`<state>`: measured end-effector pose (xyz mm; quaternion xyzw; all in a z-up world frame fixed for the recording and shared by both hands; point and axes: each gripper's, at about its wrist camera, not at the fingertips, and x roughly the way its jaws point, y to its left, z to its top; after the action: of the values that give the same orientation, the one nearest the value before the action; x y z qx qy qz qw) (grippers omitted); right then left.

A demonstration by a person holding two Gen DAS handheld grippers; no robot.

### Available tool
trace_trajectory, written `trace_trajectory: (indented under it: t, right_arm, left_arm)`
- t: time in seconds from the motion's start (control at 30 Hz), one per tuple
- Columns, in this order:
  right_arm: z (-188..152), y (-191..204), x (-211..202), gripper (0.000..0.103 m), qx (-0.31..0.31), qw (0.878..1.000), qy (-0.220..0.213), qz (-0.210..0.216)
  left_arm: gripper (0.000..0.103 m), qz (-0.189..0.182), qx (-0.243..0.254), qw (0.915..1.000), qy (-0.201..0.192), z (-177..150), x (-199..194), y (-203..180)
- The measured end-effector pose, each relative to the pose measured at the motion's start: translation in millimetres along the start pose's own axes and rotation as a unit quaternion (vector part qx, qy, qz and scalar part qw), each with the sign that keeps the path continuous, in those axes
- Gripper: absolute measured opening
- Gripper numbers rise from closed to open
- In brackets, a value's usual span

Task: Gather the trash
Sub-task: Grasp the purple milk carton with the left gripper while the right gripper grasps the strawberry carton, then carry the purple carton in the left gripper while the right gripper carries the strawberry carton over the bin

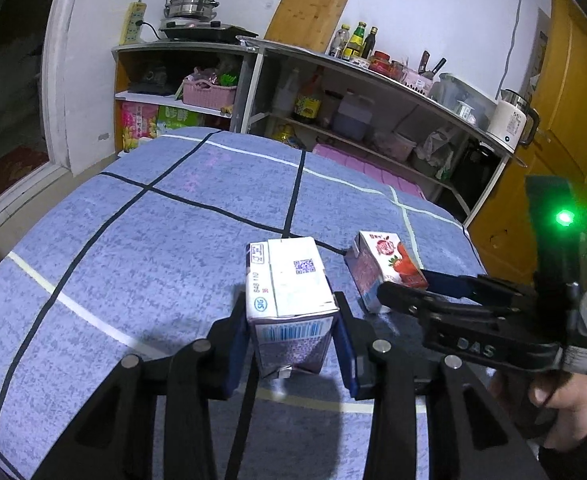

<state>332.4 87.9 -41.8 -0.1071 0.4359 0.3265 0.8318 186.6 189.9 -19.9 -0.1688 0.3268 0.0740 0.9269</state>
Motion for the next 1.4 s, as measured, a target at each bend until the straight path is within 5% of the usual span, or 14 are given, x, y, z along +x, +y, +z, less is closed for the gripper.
trace_trajectory:
  t: [0.6, 1.0, 1.4]
  right_arm:
    - [-2, 0, -6, 0.055, 0.020, 1.000, -0.006, -0.017]
    - [-41, -2, -87, 0.055, 0.033, 0.998, -0.050, -0.009]
    - [-101, -37, -174, 0.055, 0.075, 0.993, -0.087, -0.037]
  left_arm:
    - [0.040, -0.004, 0.002, 1.0000, 0.000, -4, -6, -2]
    - [0.040, -0.015, 0.025, 0.9995, -0.011, -13, -42, -36]
    - [0.040, -0.071, 0.081, 0.9942, -0.007, -35, -73, -119]
